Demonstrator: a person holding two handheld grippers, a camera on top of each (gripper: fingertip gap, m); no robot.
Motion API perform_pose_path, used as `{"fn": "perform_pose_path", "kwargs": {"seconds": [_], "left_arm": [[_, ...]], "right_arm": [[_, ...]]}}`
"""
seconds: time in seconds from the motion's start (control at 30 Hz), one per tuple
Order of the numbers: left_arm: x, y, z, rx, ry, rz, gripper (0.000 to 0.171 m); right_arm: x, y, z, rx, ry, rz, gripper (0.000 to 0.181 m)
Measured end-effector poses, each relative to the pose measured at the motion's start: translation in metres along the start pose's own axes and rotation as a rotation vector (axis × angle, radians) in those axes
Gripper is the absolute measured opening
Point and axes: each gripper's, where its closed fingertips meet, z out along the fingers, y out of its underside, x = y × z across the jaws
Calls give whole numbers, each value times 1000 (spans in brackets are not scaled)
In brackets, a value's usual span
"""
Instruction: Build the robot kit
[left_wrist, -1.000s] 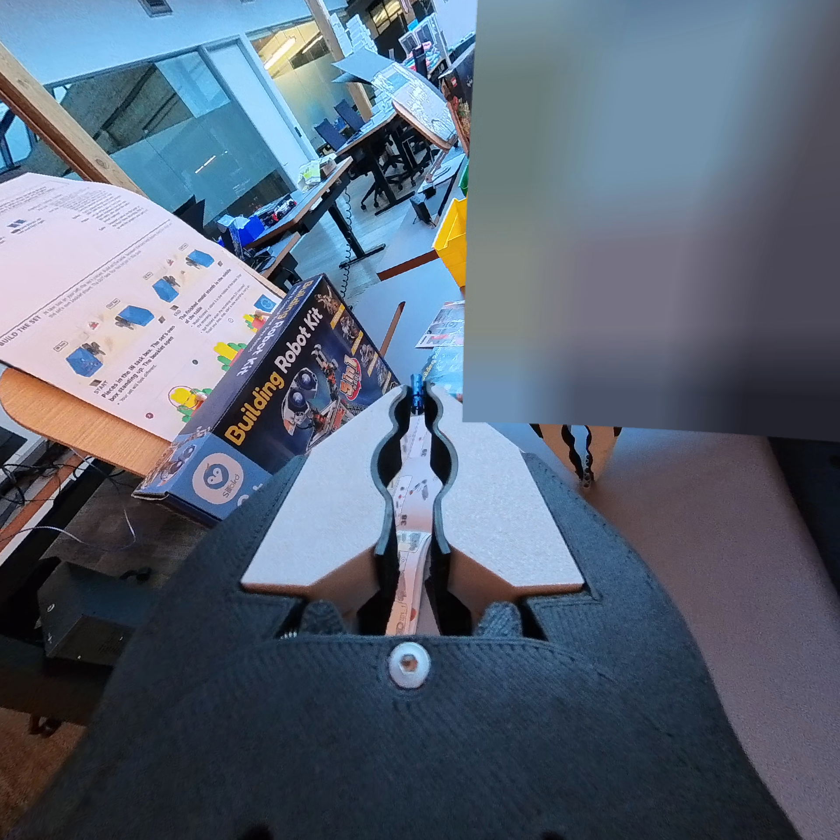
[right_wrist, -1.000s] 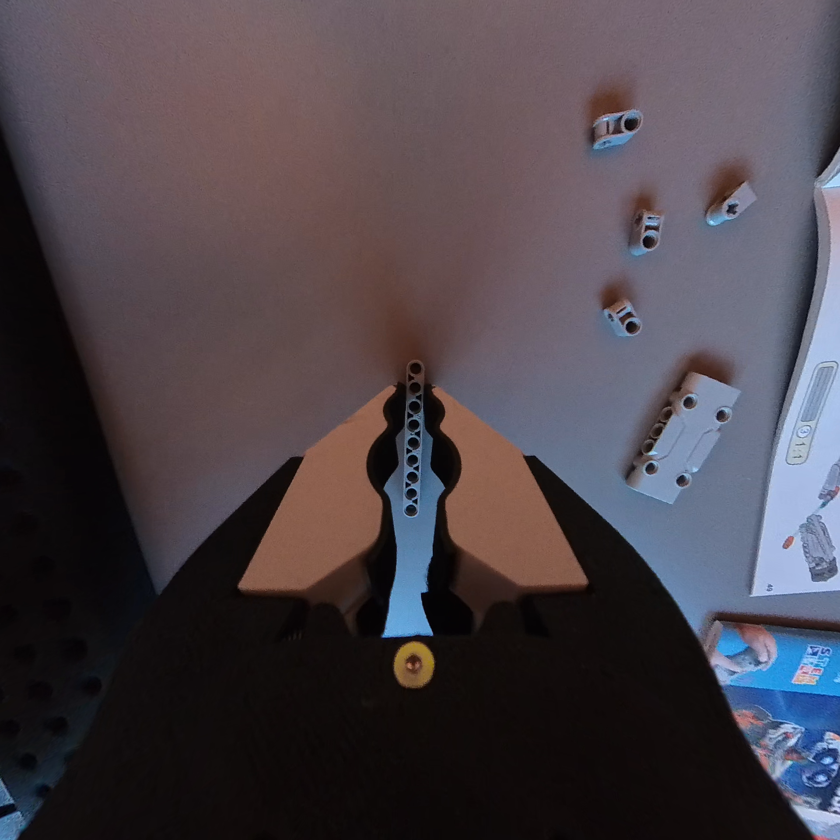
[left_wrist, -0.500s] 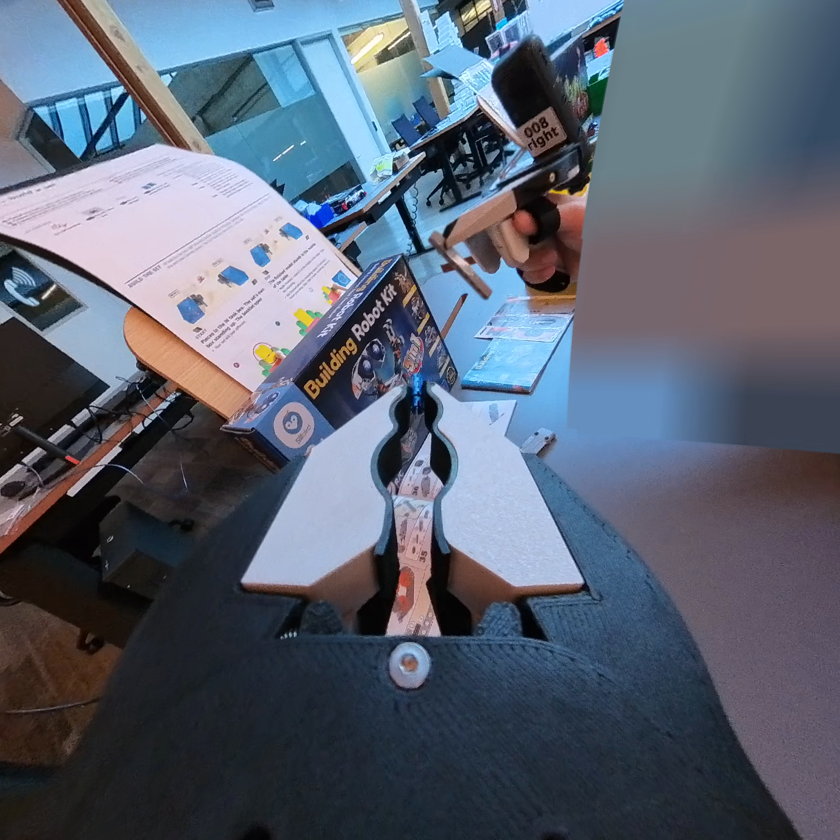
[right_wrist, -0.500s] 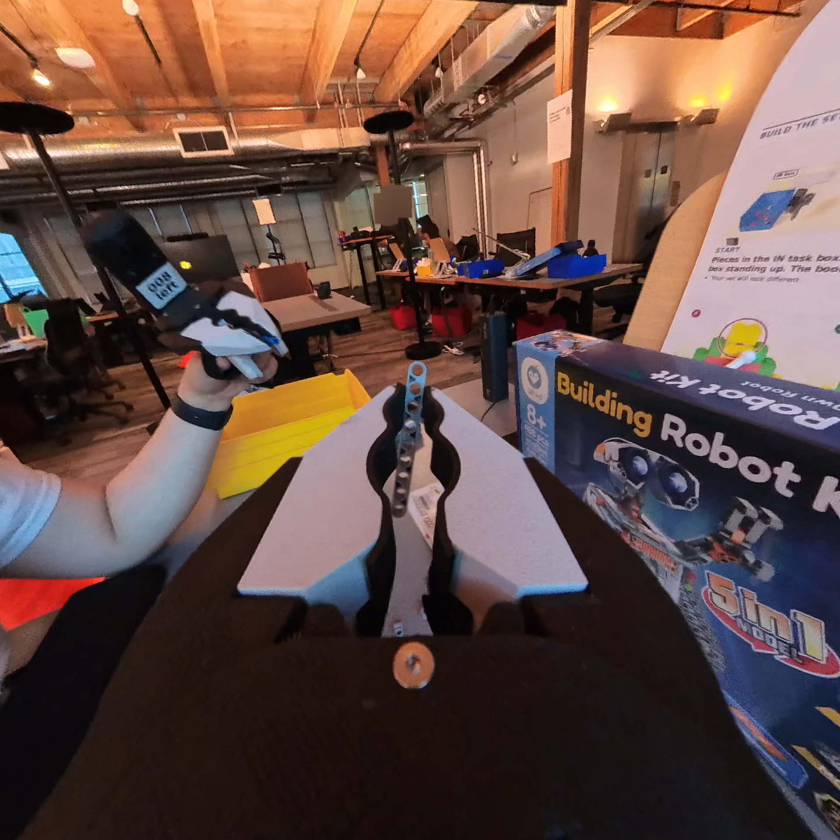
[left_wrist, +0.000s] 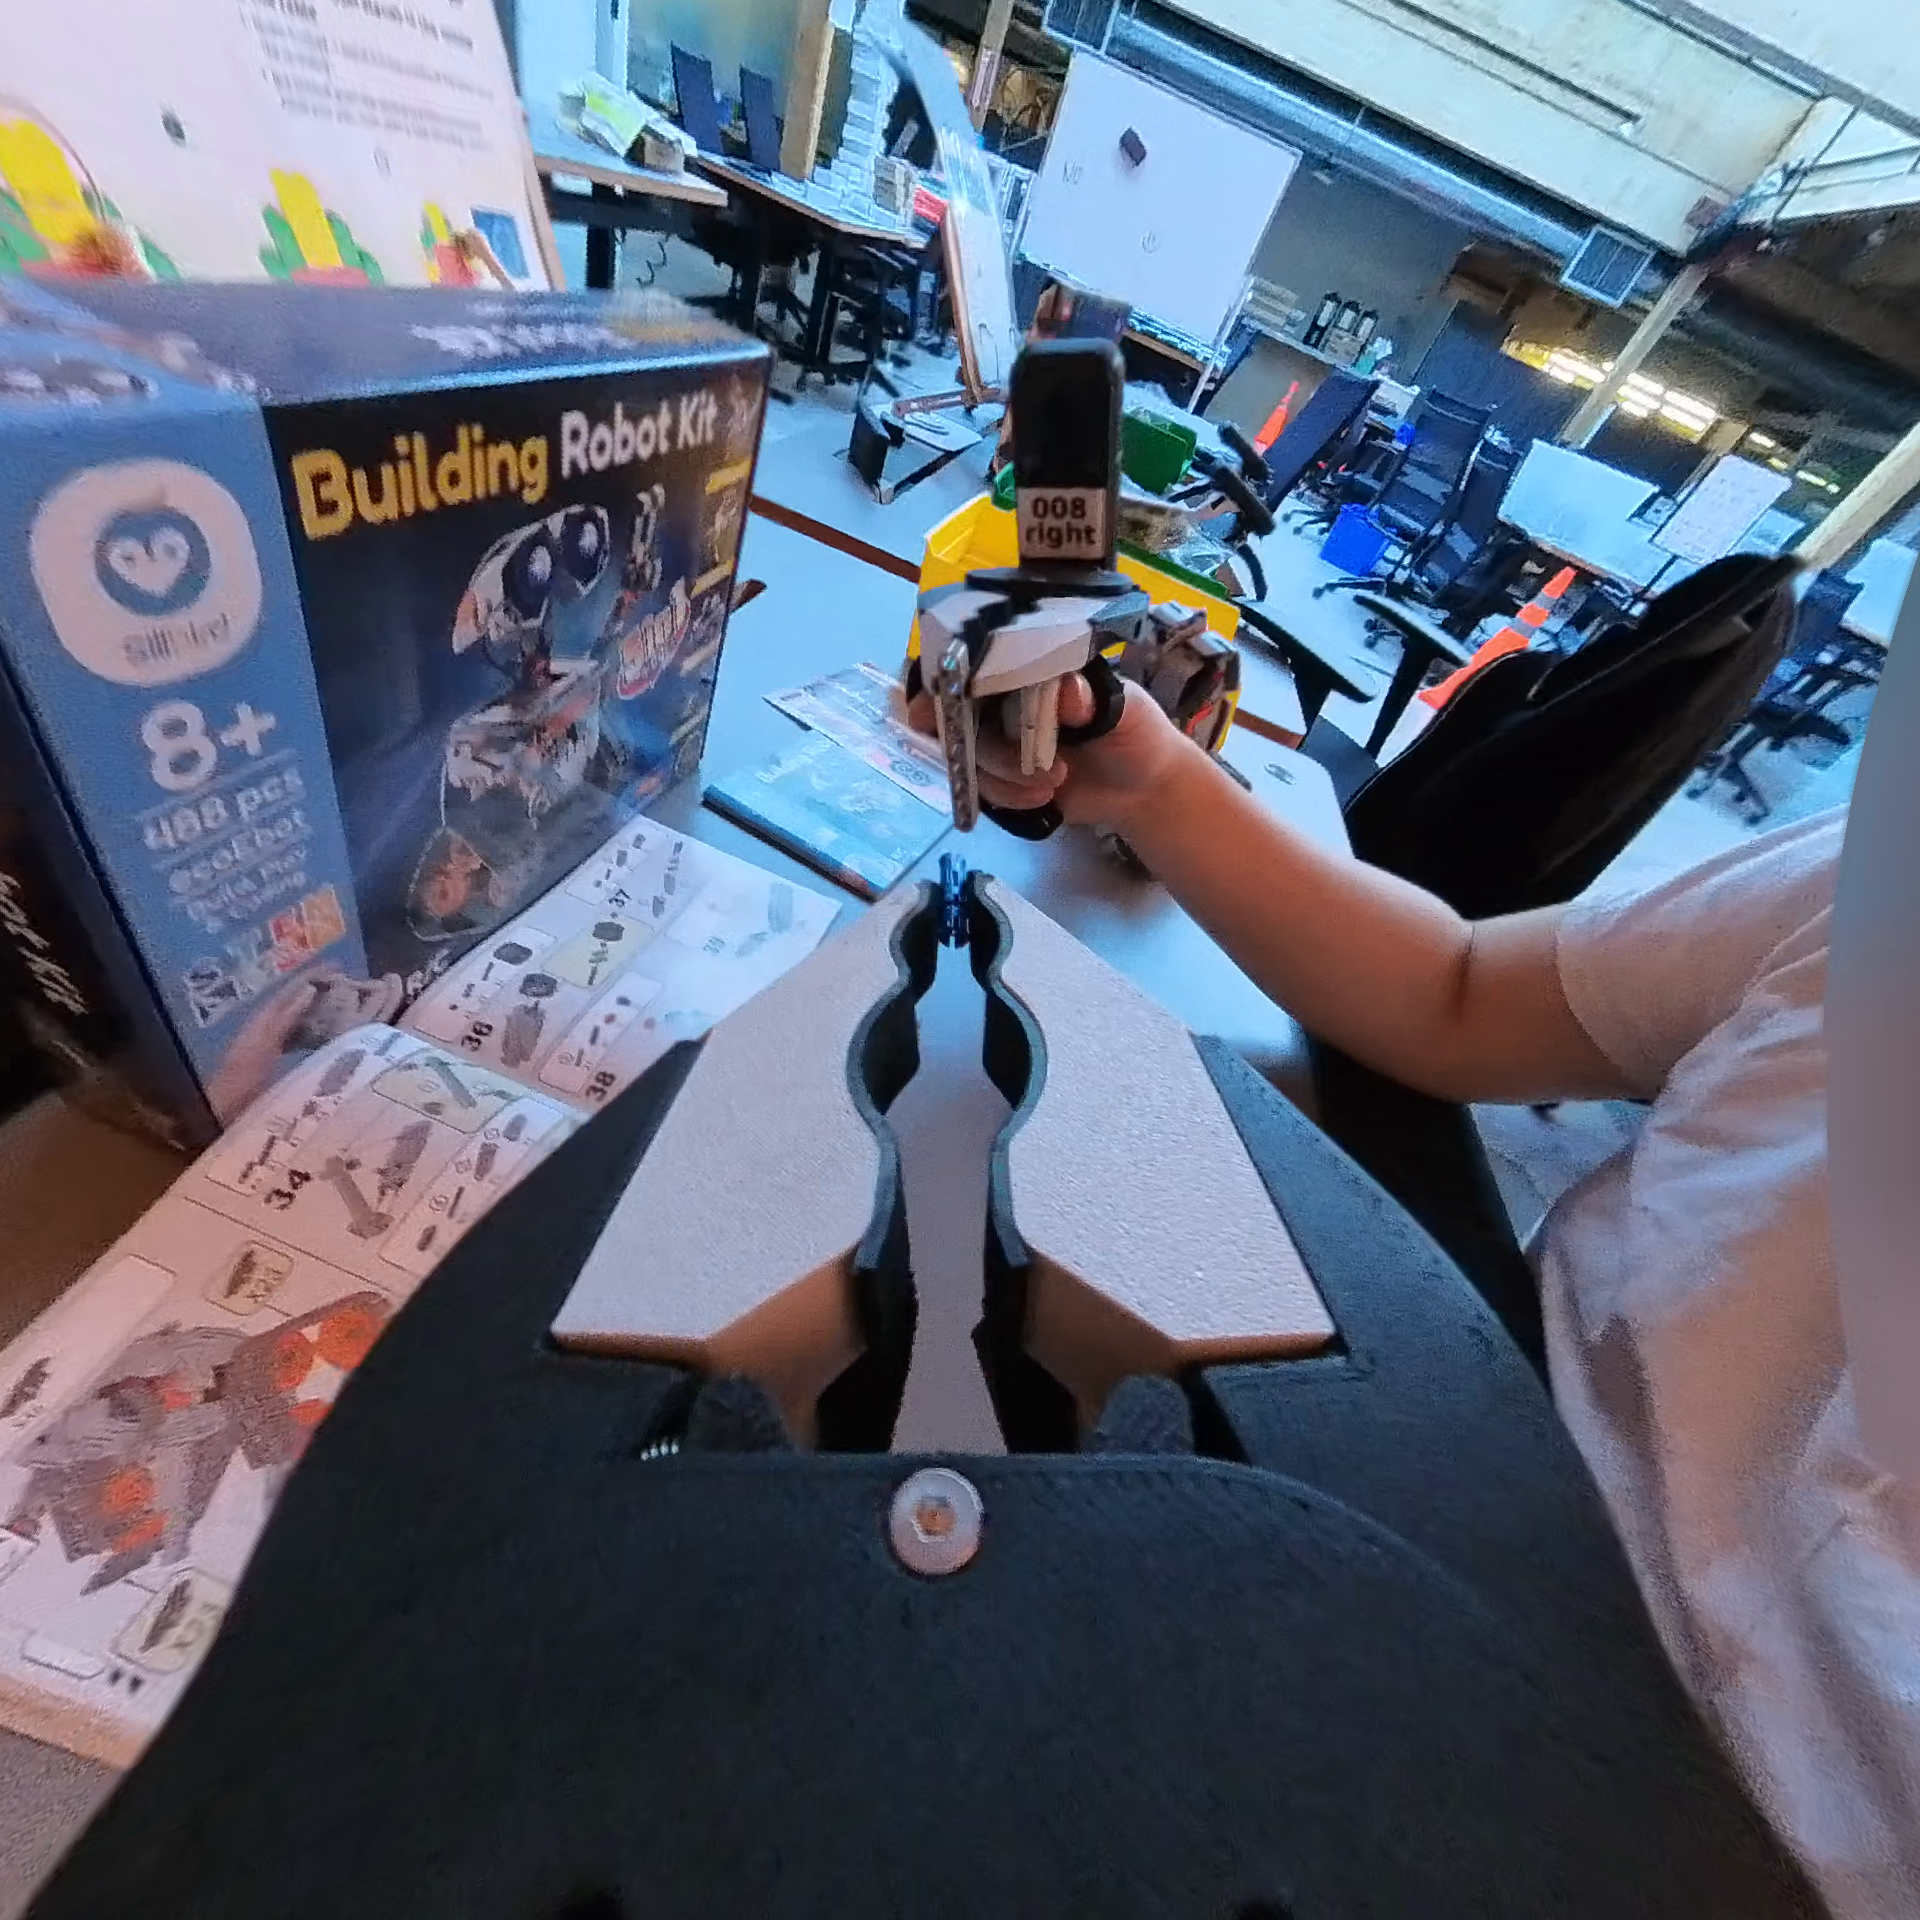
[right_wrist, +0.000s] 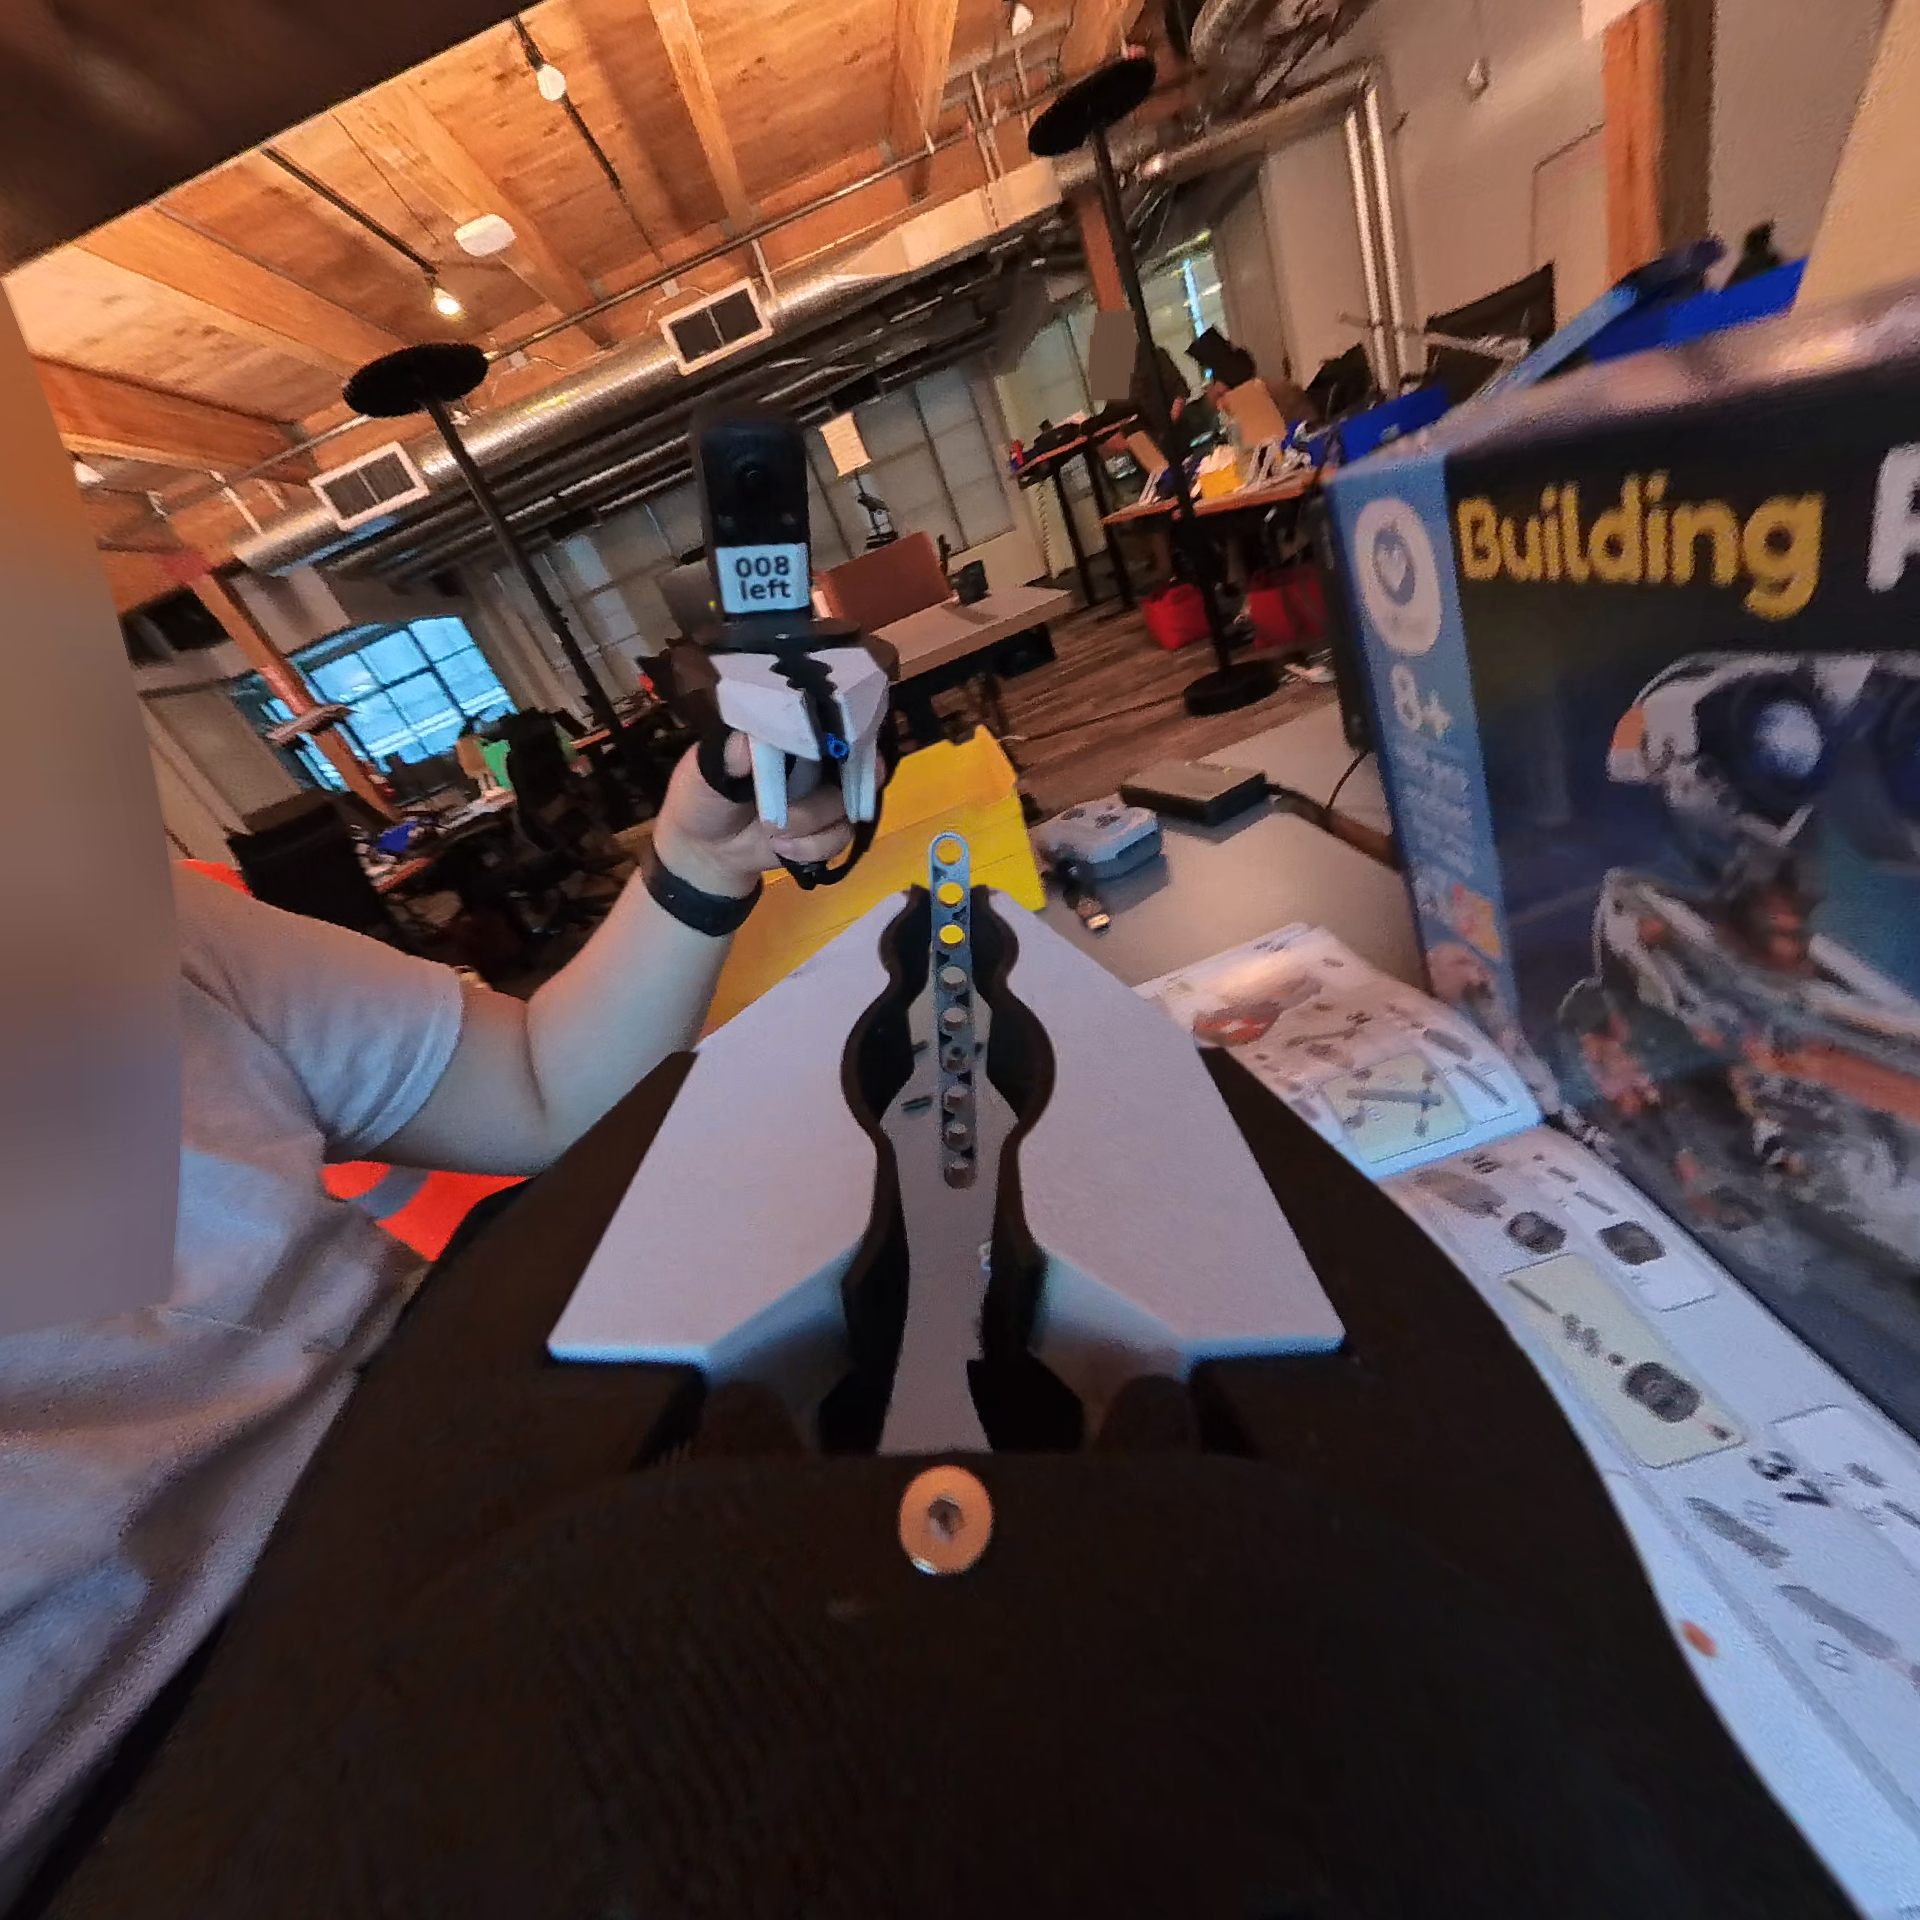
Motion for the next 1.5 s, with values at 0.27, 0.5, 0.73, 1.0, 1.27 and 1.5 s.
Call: {"fn": "perform_pose_path", "kwargs": {"seconds": [0.27, 0.5, 0.73, 1.0, 1.27, 1.5], "left_arm": [[-5, 3, 4, 69, 181, -253, 2], [-1, -4, 3, 58, 46, -23, 2], [19, -21, -2, 95, -69, 248, 3], [27, -25, 0, 90, -115, 345, 3], [30, -38, -9, 179, -165, 439, 3], [37, -44, -15, 218, -180, 486, 3]], "right_arm": [[-2, 3, 15, 132, -188, 185, 6], [-7, -7, 11, 217, -293, 283, 6], [-2, -19, -4, 319, -299, 282, 6], [3, -24, -9, 376, -285, 300, 6], [13, -25, -9, 408, -176, 208, 6], [11, -30, -14, 395, -64, 41, 7]]}}
